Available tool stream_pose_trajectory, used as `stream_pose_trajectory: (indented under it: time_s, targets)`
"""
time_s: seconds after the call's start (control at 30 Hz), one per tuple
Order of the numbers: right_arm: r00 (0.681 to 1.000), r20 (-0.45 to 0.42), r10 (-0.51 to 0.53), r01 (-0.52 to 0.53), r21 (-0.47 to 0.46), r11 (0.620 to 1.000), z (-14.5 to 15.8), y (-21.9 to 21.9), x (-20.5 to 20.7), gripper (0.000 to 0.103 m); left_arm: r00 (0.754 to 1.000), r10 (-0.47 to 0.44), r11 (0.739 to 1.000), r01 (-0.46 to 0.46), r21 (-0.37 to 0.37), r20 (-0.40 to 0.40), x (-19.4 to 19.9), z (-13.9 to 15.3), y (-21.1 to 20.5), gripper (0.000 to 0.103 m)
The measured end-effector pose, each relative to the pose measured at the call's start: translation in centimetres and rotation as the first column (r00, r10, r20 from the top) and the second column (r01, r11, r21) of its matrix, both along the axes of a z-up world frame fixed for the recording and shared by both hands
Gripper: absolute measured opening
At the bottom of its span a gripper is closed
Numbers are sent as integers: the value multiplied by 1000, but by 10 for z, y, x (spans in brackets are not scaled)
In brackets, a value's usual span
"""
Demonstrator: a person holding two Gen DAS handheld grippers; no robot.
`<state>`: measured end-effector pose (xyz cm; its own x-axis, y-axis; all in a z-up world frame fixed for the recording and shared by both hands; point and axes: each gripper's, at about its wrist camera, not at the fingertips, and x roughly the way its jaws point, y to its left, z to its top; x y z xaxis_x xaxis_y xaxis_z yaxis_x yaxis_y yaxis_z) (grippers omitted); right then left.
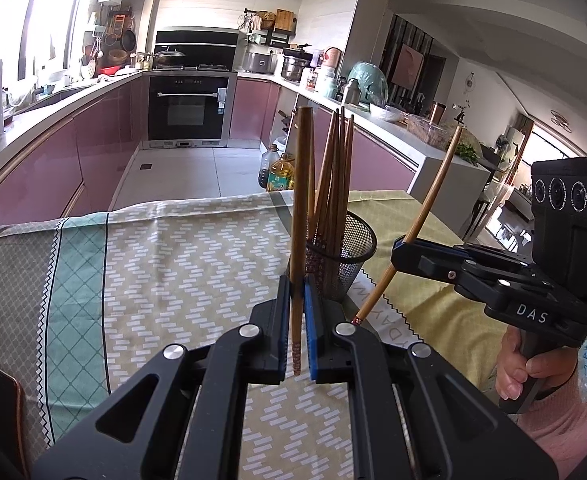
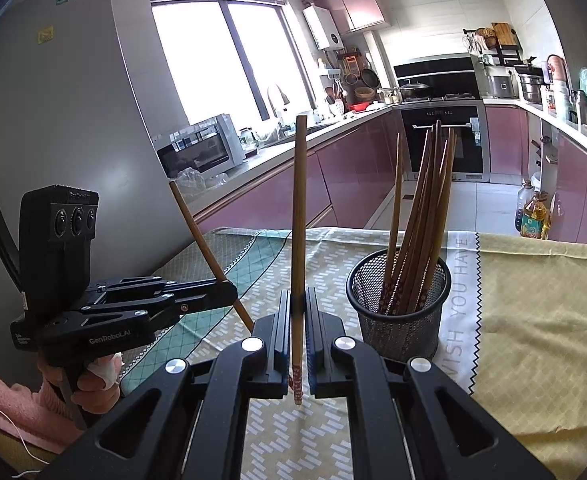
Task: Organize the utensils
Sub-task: 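Lower the right tool's chopstick into the cup while the left tool holds its chopstick beside it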
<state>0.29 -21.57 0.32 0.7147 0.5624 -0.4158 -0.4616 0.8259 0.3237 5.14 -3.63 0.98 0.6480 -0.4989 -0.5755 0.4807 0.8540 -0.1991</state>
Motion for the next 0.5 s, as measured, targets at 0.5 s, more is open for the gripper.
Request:
stream_pose_trajectory:
  time_s: [0.5]
  targets:
    - [1000, 19, -18, 18, -3, 1000, 9, -8, -2, 6, 1000, -14, 1000, 14, 2, 18, 4, 5, -5, 8]
